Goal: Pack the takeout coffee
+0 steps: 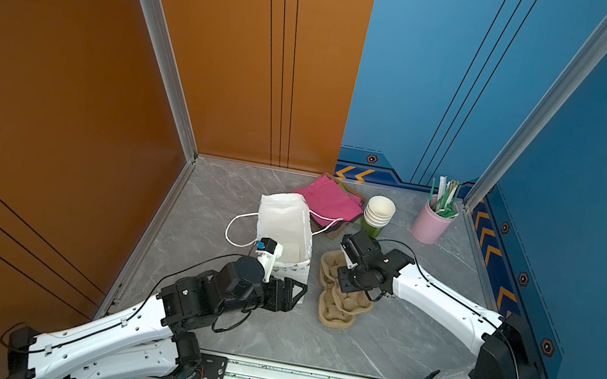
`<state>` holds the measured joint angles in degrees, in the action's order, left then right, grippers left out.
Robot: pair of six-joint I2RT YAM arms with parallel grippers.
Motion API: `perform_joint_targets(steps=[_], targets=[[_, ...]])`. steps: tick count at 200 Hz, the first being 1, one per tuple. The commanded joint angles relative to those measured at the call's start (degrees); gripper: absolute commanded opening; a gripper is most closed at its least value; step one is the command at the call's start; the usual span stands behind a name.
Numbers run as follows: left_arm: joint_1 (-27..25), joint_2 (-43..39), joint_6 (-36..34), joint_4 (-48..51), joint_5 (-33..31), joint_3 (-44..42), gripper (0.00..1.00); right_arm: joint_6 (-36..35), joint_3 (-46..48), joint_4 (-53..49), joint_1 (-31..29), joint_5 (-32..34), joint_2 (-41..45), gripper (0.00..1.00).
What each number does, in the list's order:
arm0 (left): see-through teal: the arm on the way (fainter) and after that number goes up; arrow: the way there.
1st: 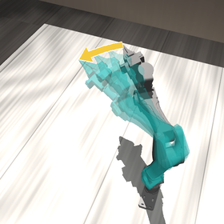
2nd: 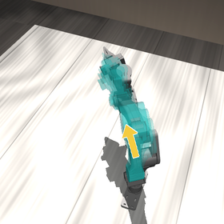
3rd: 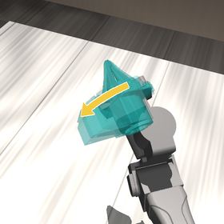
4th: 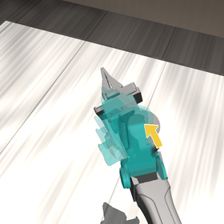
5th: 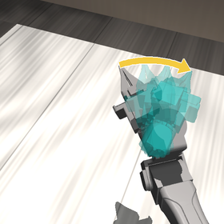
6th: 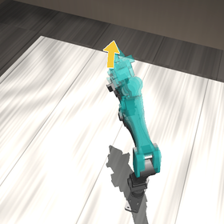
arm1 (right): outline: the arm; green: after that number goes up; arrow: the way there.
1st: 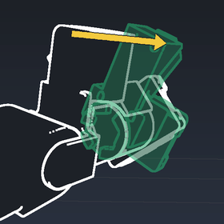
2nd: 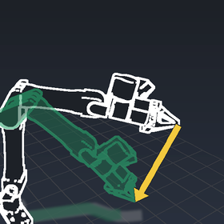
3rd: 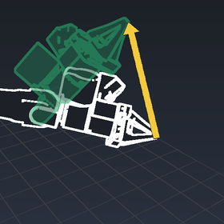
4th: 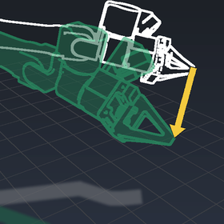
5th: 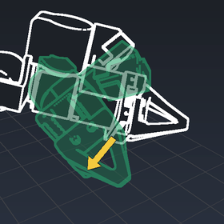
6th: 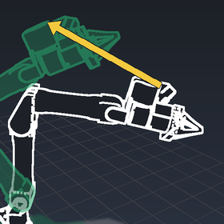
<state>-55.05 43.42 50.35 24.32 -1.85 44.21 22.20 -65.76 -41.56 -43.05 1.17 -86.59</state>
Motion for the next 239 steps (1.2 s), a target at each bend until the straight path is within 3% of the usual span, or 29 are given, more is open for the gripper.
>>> perform_joint_targets(steps=[1, 49, 79, 124, 147, 180, 239], targets=[[0.7, -1.6, -2.2, 3.7, 0.2, 4.9, 0.82, 1.2, -1.7, -2.3, 0.3, 1.2, 3.8, 0.29], [0.8, -0.4, -7.5, 12.4, -1.6, 16.1, 0.84, 2.0, -1.4, -3.9, 0.6, 3.6, 8.3, 0.29], [5.1, 5.1, -15.1, 24.4, -4.4, 27.5, 0.84, 3.2, -0.6, -3.9, 1.4, 5.6, 11.9, 0.28], [21.7, 14.9, -23.2, 29.8, 6.9, 37.2, 0.8, 3.8, -1.0, -3.9, 2.4, 7.4, 17.3, 0.27], [28.2, 21.3, -27.9, 32.3, 9.1, 43.3, 0.78, 3.6, -1.9, -4.1, 4.4, 7.9, 19.6, 0.27], [33.4, 31.0, -37.9, 36.1, 11.4, 52.5, 0.76, 2.9, -4.1, -4.9, 4.8, 6.8, 20.7, 0.27], [37.9, 44.6, -54.2, 40.7, 18.2, 62.5, 0.72, 3.0, -8.6, -5.5, 4.8, 4.3, 21.4, 0.26]])
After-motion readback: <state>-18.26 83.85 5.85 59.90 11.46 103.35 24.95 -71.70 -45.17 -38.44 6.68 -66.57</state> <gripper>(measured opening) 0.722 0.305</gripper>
